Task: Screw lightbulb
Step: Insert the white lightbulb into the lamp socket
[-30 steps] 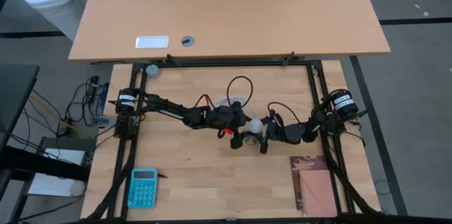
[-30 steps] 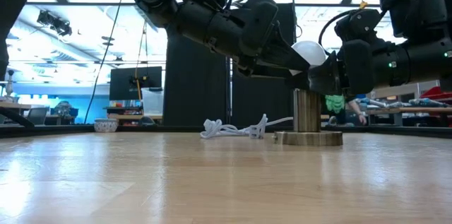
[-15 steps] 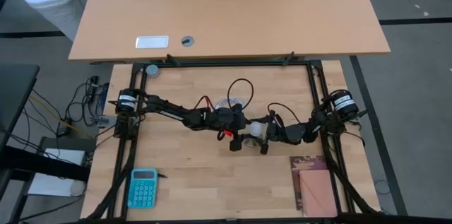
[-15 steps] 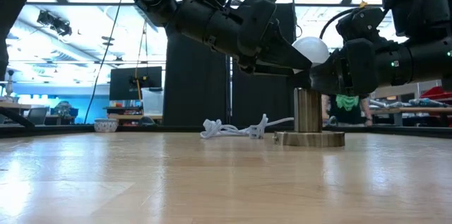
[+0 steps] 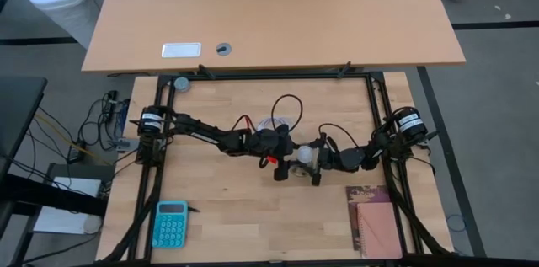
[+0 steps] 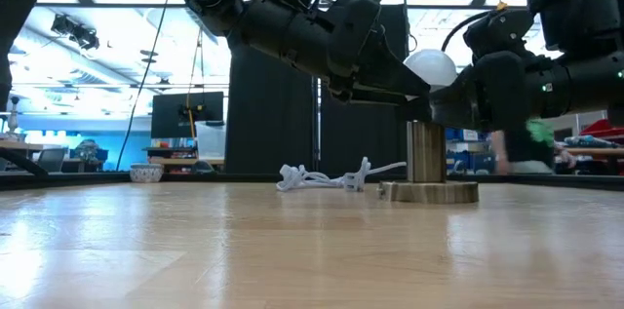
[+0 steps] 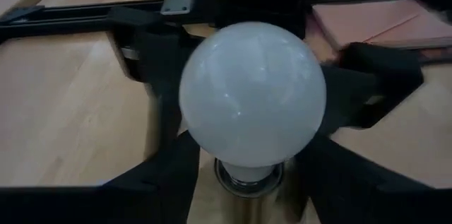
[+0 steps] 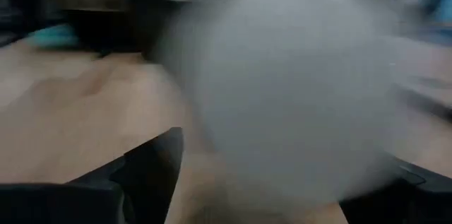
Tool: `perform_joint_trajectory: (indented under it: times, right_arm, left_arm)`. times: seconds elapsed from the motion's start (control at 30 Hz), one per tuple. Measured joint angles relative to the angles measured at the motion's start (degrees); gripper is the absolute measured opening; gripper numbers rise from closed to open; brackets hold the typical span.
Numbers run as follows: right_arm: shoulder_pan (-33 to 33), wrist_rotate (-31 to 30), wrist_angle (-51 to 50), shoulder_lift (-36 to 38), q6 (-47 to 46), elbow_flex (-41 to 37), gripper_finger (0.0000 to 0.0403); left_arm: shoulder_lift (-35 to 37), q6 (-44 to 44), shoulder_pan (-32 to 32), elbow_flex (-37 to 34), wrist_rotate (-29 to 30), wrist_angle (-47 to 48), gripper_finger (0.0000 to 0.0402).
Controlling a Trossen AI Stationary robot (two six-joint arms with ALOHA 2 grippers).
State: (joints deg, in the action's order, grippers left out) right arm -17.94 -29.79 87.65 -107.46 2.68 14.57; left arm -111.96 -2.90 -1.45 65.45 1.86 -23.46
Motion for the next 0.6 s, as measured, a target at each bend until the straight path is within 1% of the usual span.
perform_joint_trajectory:
  times: [0.1,0.23,0.33,0.5,0.6]
  right_arm:
    - [-0.15,2.07,-0.87,-0.15,-0.07,-0.14,0.0330]
    - [-0.10,2.22,-0.21,-0.11,-0.40,-0.15,0.0344]
    - [-0.03,2.12,-0.15,-0.11,-0.25,-0.14,0.0351]
    - [-0.02,1.08,-0.04,-0.07,-0.03,-0.33,0.0351]
    - [-0.13,0.31,0.13,1.07,-0.34,-1.45,0.0350]
  left_arm:
    - [-0.22,-0.15,0.22,-0.11,1.52,0.50,0.0233]
    - [-0.15,-0.15,0.24,-0.11,1.48,0.55,0.0233]
    - [-0.12,-0.15,0.26,-0.09,1.42,0.52,0.0233]
    - [-0.11,-0.13,0.26,-0.09,1.17,0.45,0.0232]
    - [-0.08,-0.13,0.27,-0.07,0.07,0.49,0.0231]
